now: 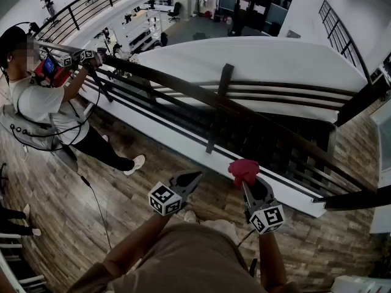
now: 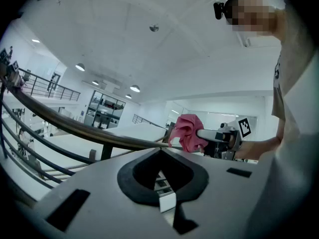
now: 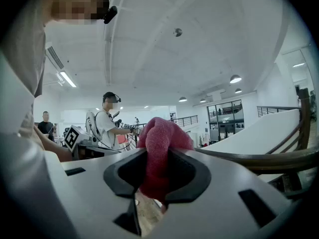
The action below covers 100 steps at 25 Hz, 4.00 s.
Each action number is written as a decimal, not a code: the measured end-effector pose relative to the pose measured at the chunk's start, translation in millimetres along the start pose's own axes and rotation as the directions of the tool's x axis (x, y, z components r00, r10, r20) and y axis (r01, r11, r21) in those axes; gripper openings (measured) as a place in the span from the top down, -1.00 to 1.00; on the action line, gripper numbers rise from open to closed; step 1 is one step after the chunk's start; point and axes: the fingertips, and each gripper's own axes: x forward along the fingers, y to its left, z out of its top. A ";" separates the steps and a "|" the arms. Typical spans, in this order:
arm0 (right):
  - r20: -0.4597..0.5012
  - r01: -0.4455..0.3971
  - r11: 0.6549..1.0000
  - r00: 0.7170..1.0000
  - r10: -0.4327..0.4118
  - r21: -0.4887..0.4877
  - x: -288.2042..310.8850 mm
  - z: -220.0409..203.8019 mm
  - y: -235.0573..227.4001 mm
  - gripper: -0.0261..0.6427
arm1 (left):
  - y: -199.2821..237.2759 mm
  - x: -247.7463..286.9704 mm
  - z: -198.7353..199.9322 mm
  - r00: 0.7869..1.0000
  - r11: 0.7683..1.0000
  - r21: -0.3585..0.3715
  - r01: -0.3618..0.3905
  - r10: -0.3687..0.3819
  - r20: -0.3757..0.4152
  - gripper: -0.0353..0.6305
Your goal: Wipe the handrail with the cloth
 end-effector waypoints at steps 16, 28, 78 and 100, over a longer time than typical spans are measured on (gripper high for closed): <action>-0.043 -0.008 0.999 0.999 0.010 0.036 -28.6 21.9 -120.6 0.58 | -12.0 122.9 14.9 0.997 0.996 -0.032 -0.082 0.082 0.002 0.84; -0.197 -0.071 0.994 0.979 0.053 -0.081 42.9 -11.9 -222.4 0.58 | -5.0 194.2 15.1 0.943 0.943 -0.002 -0.332 0.332 0.011 0.84; -0.607 -0.331 0.674 0.764 -0.220 -0.661 389.8 -126.4 -217.7 0.38 | 234.0 200.4 26.3 0.932 0.929 -0.079 -0.361 0.362 0.000 0.84; -0.619 -0.323 0.755 0.774 -0.136 -0.570 317.4 -130.2 -269.2 0.40 | 208.2 304.1 25.3 0.937 0.938 -0.013 -0.347 0.346 -0.047 0.84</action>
